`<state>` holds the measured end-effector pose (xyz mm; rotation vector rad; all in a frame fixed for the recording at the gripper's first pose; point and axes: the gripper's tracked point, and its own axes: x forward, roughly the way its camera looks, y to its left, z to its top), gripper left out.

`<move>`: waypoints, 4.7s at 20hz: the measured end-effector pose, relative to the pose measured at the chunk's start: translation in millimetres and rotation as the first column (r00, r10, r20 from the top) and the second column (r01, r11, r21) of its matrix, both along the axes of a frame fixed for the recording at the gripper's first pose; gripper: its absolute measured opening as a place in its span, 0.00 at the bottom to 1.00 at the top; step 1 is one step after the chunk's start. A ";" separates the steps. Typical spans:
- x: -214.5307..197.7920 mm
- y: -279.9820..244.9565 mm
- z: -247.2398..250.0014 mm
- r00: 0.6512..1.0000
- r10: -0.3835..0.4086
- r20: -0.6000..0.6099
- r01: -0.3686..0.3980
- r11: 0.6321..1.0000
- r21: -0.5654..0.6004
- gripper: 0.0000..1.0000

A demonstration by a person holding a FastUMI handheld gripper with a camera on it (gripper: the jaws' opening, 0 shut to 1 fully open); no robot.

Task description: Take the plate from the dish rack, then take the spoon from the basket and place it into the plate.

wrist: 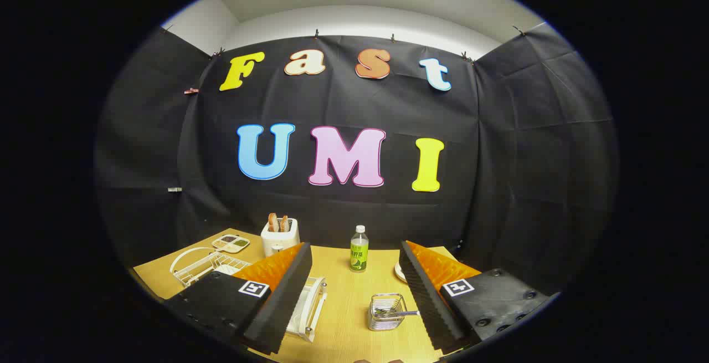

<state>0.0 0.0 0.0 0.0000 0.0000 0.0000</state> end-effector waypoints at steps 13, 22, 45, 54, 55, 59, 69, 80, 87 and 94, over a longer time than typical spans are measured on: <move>25.6 2.2 -23.9 0.998 0.014 -0.068 -0.014 1.000 0.002 0.97; 43.9 21.0 -39.6 0.990 0.031 -0.140 -0.031 1.000 0.002 0.97; 130.9 106.8 -170.9 0.784 0.015 -0.620 -0.031 0.999 -0.015 0.64; 138.3 116.9 -192.2 0.723 0.027 -0.690 0.026 0.998 0.066 0.36; 138.3 118.0 -191.0 0.725 0.031 -0.688 0.026 0.997 0.072 0.35; 154.2 105.4 -180.2 0.741 0.003 -0.672 0.102 0.988 0.118 0.30; 157.7 109.4 -166.1 0.757 -0.059 -0.651 0.076 0.997 -0.003 0.27; 144.6 116.2 -141.4 0.792 -0.085 -0.604 0.030 0.994 -0.100 0.24; 112.3 98.2 -125.8 0.790 0.085 -0.607 -0.045 0.996 0.080 0.23; 44.9 47.0 -99.9 0.801 0.223 -0.556 -0.066 0.955 0.288 0.23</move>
